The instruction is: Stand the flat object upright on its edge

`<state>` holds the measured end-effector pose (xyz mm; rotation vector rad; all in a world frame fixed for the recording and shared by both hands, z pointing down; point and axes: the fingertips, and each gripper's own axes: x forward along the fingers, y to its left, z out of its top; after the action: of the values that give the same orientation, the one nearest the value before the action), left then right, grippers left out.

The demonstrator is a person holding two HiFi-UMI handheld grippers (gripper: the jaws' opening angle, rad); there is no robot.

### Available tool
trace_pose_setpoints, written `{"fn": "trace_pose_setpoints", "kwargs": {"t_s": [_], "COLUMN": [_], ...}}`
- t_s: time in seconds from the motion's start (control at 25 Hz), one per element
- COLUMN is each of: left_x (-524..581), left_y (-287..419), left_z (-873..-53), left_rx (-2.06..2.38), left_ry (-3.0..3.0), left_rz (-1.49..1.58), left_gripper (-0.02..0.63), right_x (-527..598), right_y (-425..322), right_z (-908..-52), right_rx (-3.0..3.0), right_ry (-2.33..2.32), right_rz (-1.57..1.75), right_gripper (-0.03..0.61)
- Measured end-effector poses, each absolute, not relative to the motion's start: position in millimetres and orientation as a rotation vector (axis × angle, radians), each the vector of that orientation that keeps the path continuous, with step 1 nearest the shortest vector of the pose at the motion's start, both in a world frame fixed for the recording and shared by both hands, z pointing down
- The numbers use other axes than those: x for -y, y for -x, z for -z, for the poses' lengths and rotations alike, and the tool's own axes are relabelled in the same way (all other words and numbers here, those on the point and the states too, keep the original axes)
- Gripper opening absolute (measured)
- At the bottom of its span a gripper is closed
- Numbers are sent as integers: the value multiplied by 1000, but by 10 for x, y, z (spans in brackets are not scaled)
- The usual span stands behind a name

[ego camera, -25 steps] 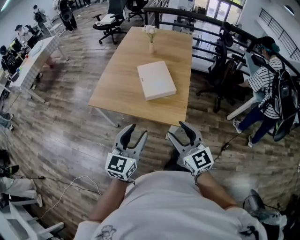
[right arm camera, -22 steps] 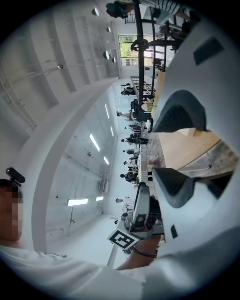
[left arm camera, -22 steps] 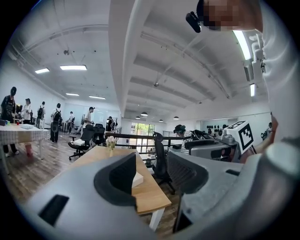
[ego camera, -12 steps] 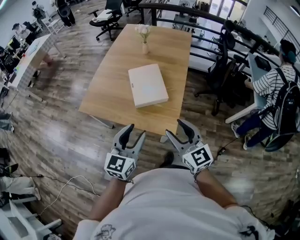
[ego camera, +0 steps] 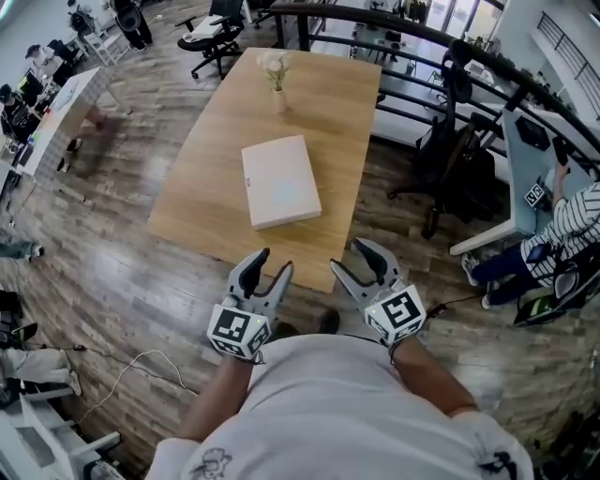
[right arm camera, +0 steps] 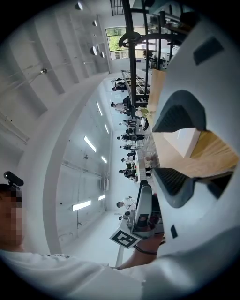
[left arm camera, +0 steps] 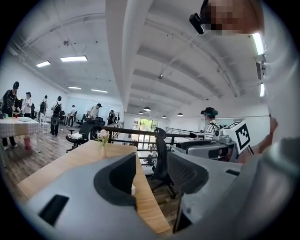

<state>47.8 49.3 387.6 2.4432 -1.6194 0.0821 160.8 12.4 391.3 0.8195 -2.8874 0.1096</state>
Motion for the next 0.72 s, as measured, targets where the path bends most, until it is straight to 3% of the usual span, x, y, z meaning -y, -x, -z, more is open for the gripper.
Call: {"fn": "trace_pose_setpoints", "kwargs": {"t_s": [0.72], "left_x": [392], "left_y": [124], "left_z": [-4277], "left_rx": [1637], "left_ry": [-2291], "left_rz": [-87], "left_gripper": [199], "right_x": [845], "right_y": [-1225], "right_z": [-4278], "right_rx": [2823], "right_ry": [-767], "right_rz": [-236], "right_gripper": [249]}}
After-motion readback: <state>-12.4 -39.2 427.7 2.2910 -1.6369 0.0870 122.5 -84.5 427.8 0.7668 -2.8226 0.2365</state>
